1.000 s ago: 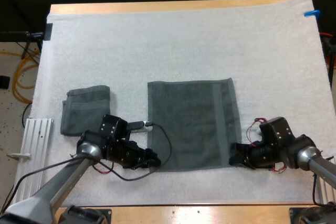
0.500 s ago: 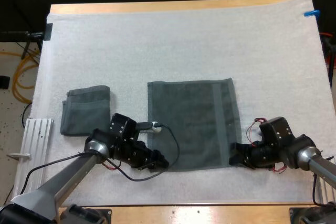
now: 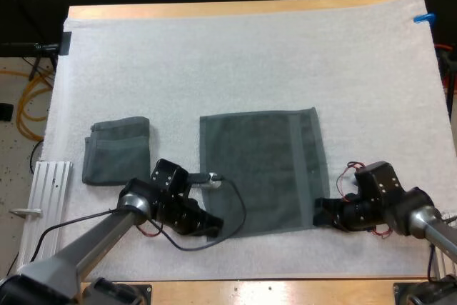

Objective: Pick towel from pile fold and stack

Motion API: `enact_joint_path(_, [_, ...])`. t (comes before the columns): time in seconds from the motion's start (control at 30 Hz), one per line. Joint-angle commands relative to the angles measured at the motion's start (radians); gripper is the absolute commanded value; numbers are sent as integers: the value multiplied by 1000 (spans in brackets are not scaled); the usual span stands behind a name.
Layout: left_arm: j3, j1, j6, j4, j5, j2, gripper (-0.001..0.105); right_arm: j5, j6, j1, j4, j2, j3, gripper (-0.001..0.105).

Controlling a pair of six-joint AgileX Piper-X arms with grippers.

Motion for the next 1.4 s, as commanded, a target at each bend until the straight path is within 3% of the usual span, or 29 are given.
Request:
enact_joint_path(0.0, [14,-14,15,61,15,-26,0,-11,-5,3,34,-47,2,0])
enact_joint_path(0.1, [14,-14,15,126,32,-125,0,-16,-4,3,112,-129,-4,0])
enact_joint_path(0.2, [11,-14,-17,161,100,-235,0,-18,11,3,174,-224,-8,0])
enact_joint_path(0.37, [11,-9,-72,135,126,-320,0,-17,120,3,162,-328,-11,0])
enact_joint_path(0.57, [11,60,-159,-26,130,-267,0,-54,324,3,-102,-287,-16,0])
enact_joint_path(0.73, [11,175,-240,-256,223,-176,0,-49,473,3,-326,-156,-19,0])
enact_joint_path(1.0, [11,291,-327,-521,294,-31,0,59,553,3,-526,66,-70,0])
enact_joint_path(1.37, [11,305,-336,-739,295,110,0,249,566,3,-544,126,-111,0])
